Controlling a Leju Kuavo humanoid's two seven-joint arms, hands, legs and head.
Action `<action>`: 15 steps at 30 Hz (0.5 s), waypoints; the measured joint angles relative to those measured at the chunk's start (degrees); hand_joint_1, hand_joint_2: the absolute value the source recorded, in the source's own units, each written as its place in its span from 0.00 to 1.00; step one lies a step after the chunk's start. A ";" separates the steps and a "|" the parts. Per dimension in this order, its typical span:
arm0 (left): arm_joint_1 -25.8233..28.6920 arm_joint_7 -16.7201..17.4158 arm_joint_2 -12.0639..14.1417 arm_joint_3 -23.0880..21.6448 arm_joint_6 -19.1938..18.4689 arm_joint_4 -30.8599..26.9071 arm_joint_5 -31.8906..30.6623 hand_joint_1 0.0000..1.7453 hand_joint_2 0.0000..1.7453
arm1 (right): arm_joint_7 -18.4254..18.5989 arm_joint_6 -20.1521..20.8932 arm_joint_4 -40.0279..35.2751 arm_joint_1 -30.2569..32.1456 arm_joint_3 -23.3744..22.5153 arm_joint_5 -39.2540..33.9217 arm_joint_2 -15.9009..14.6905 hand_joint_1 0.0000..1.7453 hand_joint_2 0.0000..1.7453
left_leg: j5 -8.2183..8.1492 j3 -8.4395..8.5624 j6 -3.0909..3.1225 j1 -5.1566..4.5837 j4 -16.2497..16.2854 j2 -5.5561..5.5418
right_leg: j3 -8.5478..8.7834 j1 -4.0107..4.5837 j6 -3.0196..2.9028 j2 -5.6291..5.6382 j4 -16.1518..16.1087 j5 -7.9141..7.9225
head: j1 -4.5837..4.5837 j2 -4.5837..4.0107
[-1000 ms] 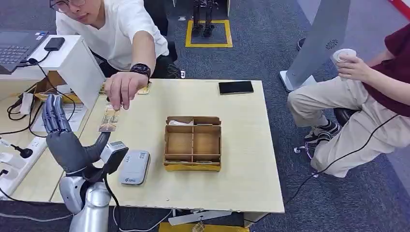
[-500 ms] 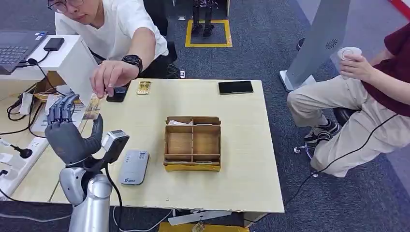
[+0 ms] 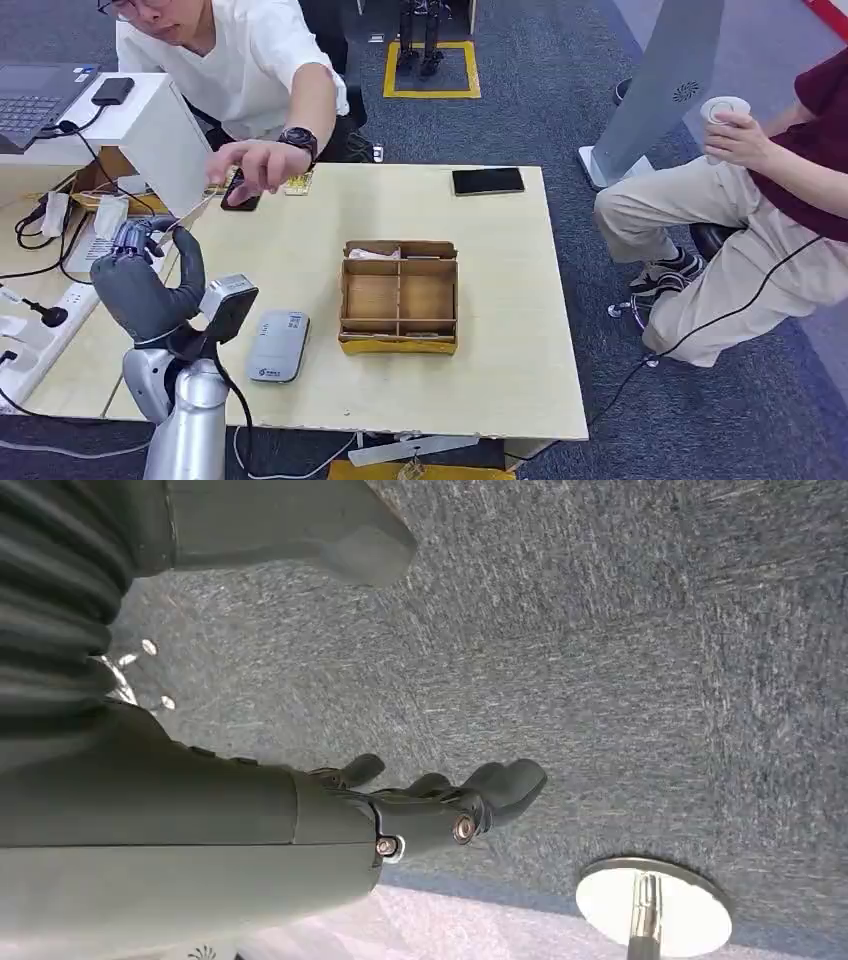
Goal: Pass the card to the sensor for recognition and then transmit it.
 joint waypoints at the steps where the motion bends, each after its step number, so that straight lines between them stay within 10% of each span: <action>1: 0.00 -0.04 0.00 0.00 0.00 0.00 0.02 1.00 1.00 | 0.00 0.00 0.00 0.00 0.00 0.00 -0.02 0.00 1.00 | 0.00 0.00 0.00 0.00 0.00 0.00 | 0.00 0.00 0.00 0.00 0.00 0.00 | 0.00 0.00; 15: 0.00 -1.86 0.00 0.02 0.00 0.00 3.55 1.00 1.00 | 0.09 0.00 0.00 0.11 0.22 -0.44 -0.15 0.00 1.00 | 0.00 0.00 0.00 0.00 0.00 0.00 | 0.00 0.00 0.00 0.00 0.00 0.00 | 0.00 -0.02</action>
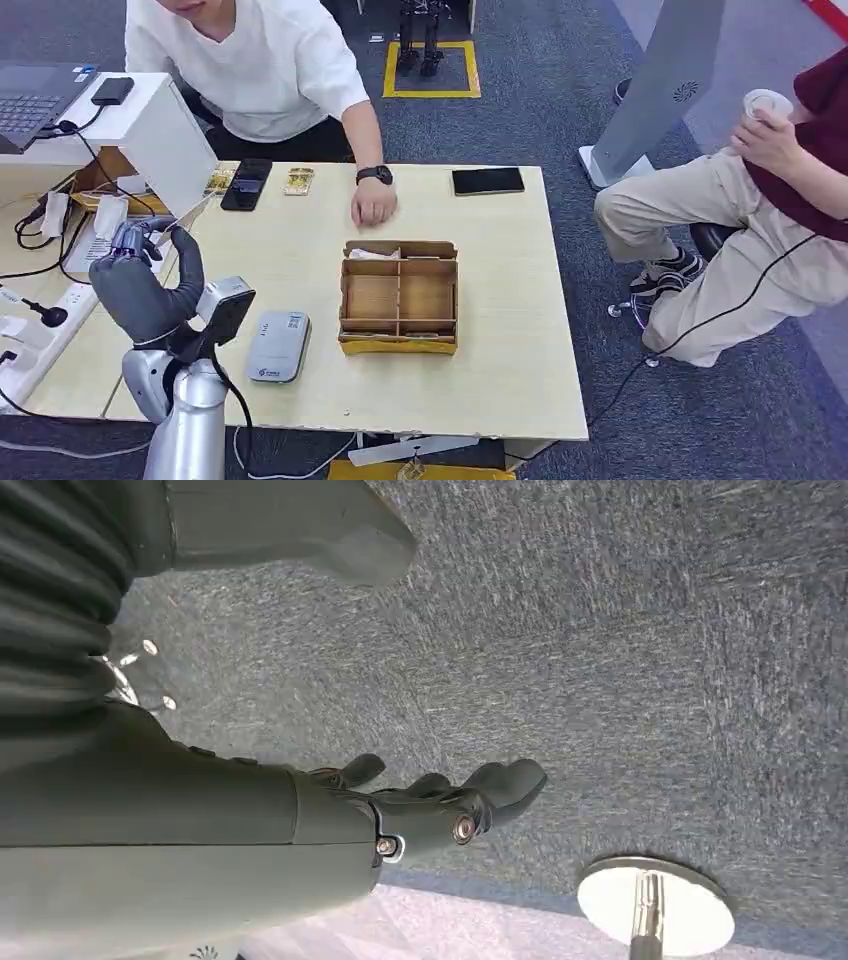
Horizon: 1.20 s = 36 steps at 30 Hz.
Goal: Pass the card to the sensor for recognition and then transmit it.
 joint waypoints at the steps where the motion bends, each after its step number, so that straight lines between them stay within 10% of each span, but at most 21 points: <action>1: 0.00 -0.70 0.00 0.00 0.00 0.00 2.15 1.00 1.00 | 0.07 0.00 0.00 0.03 0.07 -0.17 0.00 0.00 1.00 | 0.00 0.00 0.00 0.00 0.00 0.00 | 0.00 0.00 0.00 0.00 0.00 0.00 | 0.00 0.02; 6: 0.03 -6.52 -0.04 -0.26 -0.02 0.11 20.29 1.00 1.00 | -0.46 0.00 0.00 0.41 0.22 -1.33 0.00 0.00 1.00 | 0.00 0.01 0.00 0.00 0.00 -0.01 | -0.01 0.00 0.00 -0.01 0.00 0.00 | 0.00 0.02; 17: 1.81 -7.98 0.81 -6.55 -0.02 -1.48 35.23 1.00 1.00 | -0.94 0.00 0.00 0.86 0.35 -1.90 0.00 0.00 1.00 | 0.00 -0.02 0.00 0.00 0.00 -0.01 | 0.00 0.00 0.00 -0.01 0.00 0.00 | 0.00 0.02; 36: 5.18 -8.63 1.55 -8.90 -0.02 -2.47 25.68 1.00 1.00 | -1.31 0.00 0.00 1.11 0.46 -1.97 -0.04 0.00 1.00 | 0.00 -0.03 0.00 0.00 0.00 -0.01 | 0.01 0.00 0.00 -0.01 0.00 0.00 | 0.02 0.02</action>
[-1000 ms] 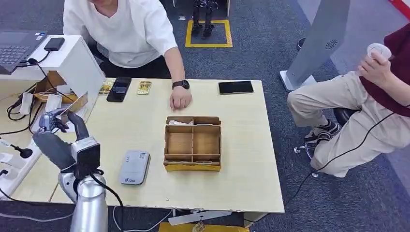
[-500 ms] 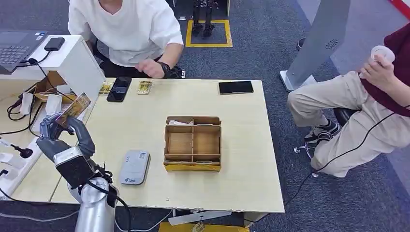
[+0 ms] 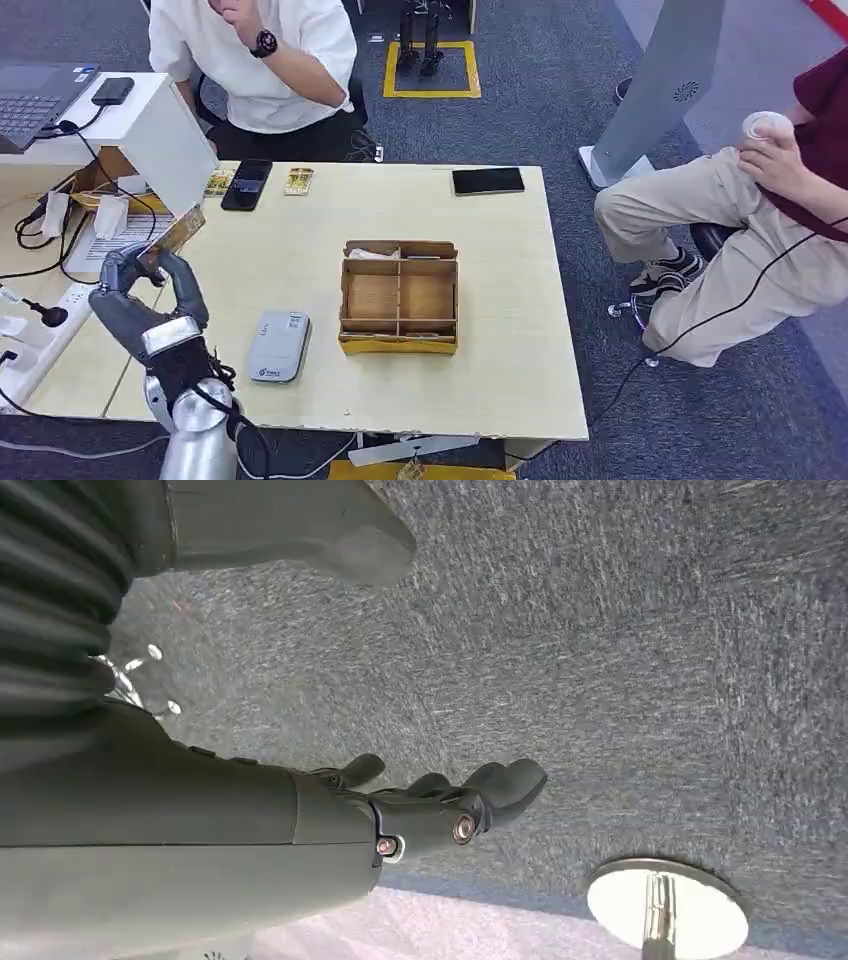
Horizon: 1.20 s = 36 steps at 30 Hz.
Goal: Pass the card to the sensor for recognition and then transmit it.
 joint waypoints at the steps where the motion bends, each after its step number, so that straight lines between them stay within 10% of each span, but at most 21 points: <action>1: 0.22 -0.04 -0.02 0.02 0.00 0.00 -3.23 1.00 1.00 | 0.00 0.00 0.04 0.00 0.04 0.00 -0.04 0.00 1.00 | 0.00 0.00 0.00 0.00 0.00 0.00 | 0.00 0.00 0.00 0.00 0.00 0.00 | -0.02 0.00; 16: 3.41 -0.07 0.02 3.72 0.04 0.00 -31.74 1.00 1.00 | 0.02 0.00 2.08 0.00 0.76 -1.60 -1.29 0.00 1.00 | 0.00 -0.01 0.00 0.00 -0.01 0.00 | 0.00 0.00 0.00 0.00 0.00 0.00 | -0.02 0.00; 36: 6.98 3.45 0.52 8.74 0.06 4.09 -45.42 1.00 1.00 | -0.18 0.13 2.82 0.72 1.60 -1.94 -2.08 0.00 1.00 | -0.01 -0.01 -0.01 0.00 -0.01 0.00 | -0.01 0.00 0.00 -0.01 0.00 -0.01 | -0.02 0.00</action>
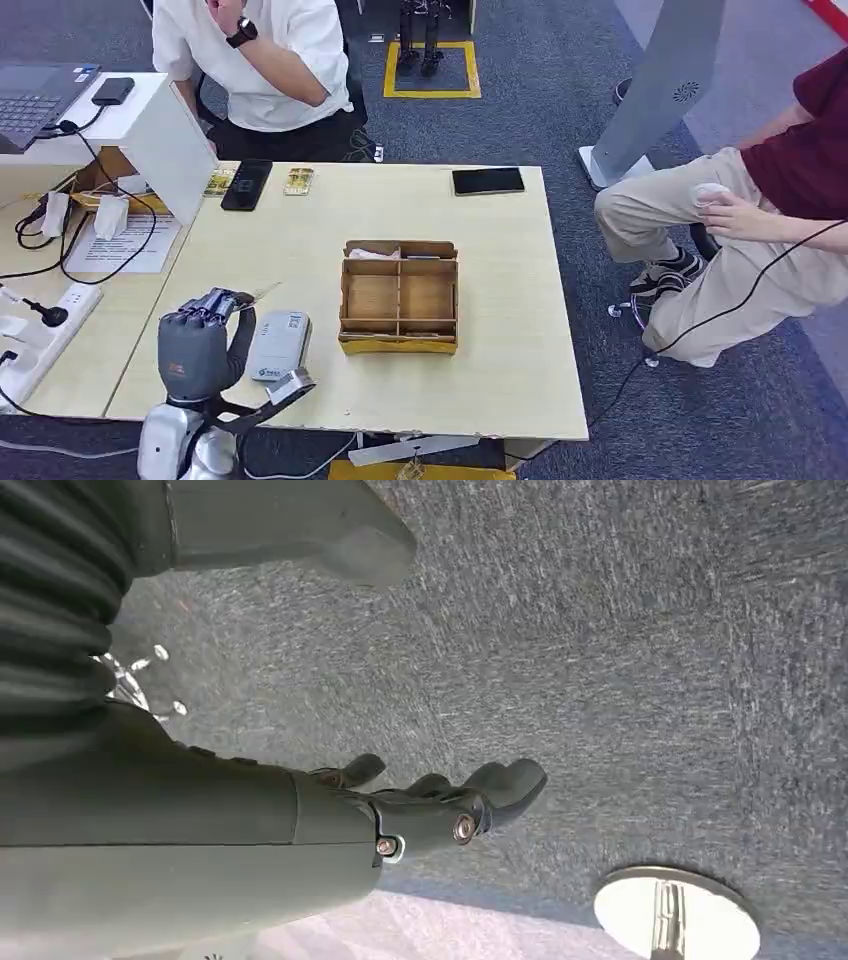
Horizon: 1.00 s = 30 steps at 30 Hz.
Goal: Pass the card to the sensor for recognition and then transmit it.
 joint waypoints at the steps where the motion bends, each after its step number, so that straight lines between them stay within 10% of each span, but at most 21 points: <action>1: 0.05 0.35 0.00 0.07 0.00 0.35 -0.19 1.00 1.00 | 0.00 -0.02 0.00 0.04 0.00 0.02 0.00 0.00 1.00 | 0.00 0.00 0.00 0.00 0.00 -0.01 | 0.00 0.00 0.00 -0.01 0.00 0.00 | 0.00 0.00; 12: 0.36 8.39 1.31 0.07 0.00 4.48 -2.88 1.00 1.00 | -0.13 -0.09 0.24 0.06 0.00 -1.14 -0.35 0.00 1.00 | 0.00 0.01 0.00 0.00 0.00 0.00 | 0.00 0.00 0.00 0.00 0.00 0.00 | 0.00 0.00; 30: 0.65 10.38 2.78 -0.24 0.00 6.58 -2.99 1.00 1.00 | -0.68 -0.09 0.33 0.11 0.00 -2.01 -0.61 0.00 1.00 | 0.00 0.01 0.00 0.00 0.00 0.00 | 0.00 0.00 0.00 0.00 0.00 0.00 | 0.00 0.00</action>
